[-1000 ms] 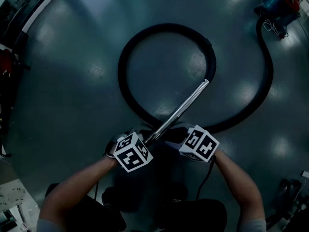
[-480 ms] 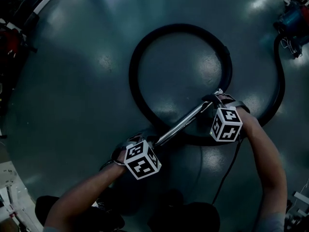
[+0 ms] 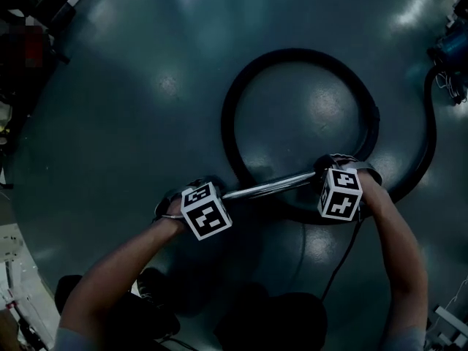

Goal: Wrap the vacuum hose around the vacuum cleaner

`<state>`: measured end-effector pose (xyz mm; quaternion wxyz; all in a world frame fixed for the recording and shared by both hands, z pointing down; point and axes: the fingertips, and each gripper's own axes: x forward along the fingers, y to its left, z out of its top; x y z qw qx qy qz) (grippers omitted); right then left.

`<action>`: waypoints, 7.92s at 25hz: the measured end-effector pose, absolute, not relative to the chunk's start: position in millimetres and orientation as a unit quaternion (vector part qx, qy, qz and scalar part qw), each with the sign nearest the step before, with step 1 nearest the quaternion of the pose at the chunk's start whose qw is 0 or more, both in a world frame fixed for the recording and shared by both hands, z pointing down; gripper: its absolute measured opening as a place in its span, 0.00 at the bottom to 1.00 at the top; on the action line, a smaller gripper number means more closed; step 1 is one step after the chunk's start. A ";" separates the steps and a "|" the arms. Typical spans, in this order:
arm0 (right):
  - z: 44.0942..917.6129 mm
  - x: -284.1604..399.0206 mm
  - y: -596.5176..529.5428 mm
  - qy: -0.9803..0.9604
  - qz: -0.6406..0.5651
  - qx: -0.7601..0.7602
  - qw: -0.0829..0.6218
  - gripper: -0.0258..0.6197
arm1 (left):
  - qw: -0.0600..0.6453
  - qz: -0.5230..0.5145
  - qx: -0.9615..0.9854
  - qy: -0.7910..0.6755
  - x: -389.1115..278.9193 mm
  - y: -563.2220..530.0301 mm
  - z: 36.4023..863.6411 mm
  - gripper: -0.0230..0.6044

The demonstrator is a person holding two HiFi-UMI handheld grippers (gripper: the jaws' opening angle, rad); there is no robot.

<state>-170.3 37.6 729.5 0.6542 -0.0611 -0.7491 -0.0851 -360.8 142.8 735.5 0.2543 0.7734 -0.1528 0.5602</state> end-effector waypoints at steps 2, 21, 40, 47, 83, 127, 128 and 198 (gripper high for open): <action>728.1 -167.2 51.7 -0.758 -0.047 -0.024 0.650 0.32 | 0.236 0.577 0.763 -0.171 -373.8 128.2 732.8 0.35; 708.1 -129.5 73.8 -0.722 0.294 0.283 0.558 0.32 | 0.044 0.598 0.792 -0.117 -303.7 33.3 580.9 0.35; 712.6 -50.8 -30.6 -0.618 0.442 0.512 0.401 0.32 | 0.102 0.460 0.875 -0.111 -209.9 -64.7 638.3 0.35; 713.8 -27.6 -60.7 -0.616 0.489 0.510 0.348 0.32 | 0.099 0.457 0.883 -0.036 -139.7 -88.2 671.3 0.35; 703.9 136.9 101.3 -0.713 0.210 0.295 0.600 0.53 | 0.044 0.539 0.833 0.115 -35.8 -78.1 714.1 0.35; 737.4 111.3 146.2 -0.716 0.316 0.392 0.484 0.31 | 0.181 0.437 0.881 -0.029 128.6 -101.1 699.4 0.35; 733.5 109.4 143.6 -0.723 0.330 0.391 0.464 0.34 | 0.197 0.438 0.876 -0.044 129.4 -102.7 700.6 0.35; 658.3 228.1 -1.5 -0.767 0.424 0.434 0.208 0.20 | 0.119 0.274 0.899 -0.322 255.8 -230.2 619.5 0.35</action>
